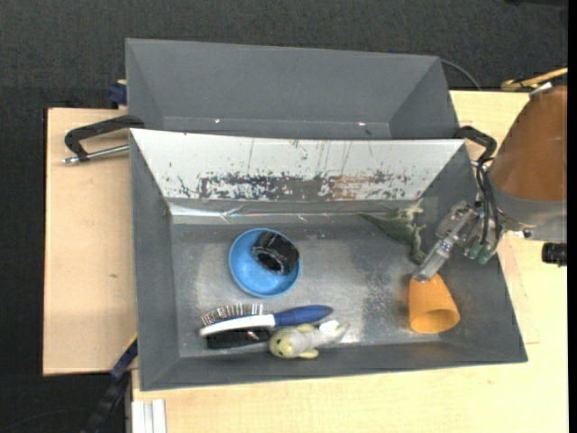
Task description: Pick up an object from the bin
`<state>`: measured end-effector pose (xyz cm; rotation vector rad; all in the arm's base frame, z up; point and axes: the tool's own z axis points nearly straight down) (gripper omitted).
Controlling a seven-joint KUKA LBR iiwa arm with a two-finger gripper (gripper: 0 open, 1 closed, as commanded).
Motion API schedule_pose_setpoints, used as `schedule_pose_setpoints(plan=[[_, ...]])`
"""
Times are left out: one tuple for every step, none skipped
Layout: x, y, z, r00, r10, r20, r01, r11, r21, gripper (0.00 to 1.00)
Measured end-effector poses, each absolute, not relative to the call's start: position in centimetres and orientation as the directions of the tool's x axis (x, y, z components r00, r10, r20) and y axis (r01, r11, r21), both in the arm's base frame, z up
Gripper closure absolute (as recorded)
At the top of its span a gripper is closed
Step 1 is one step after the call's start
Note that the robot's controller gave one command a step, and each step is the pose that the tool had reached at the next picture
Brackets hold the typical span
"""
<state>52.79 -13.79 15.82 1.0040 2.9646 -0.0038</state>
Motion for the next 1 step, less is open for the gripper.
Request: schedule_pose_setpoints(plan=[[48.94,-12.34,8.58,-0.919,0.394,0.004,0.394,0.919,0.000,0.00]])
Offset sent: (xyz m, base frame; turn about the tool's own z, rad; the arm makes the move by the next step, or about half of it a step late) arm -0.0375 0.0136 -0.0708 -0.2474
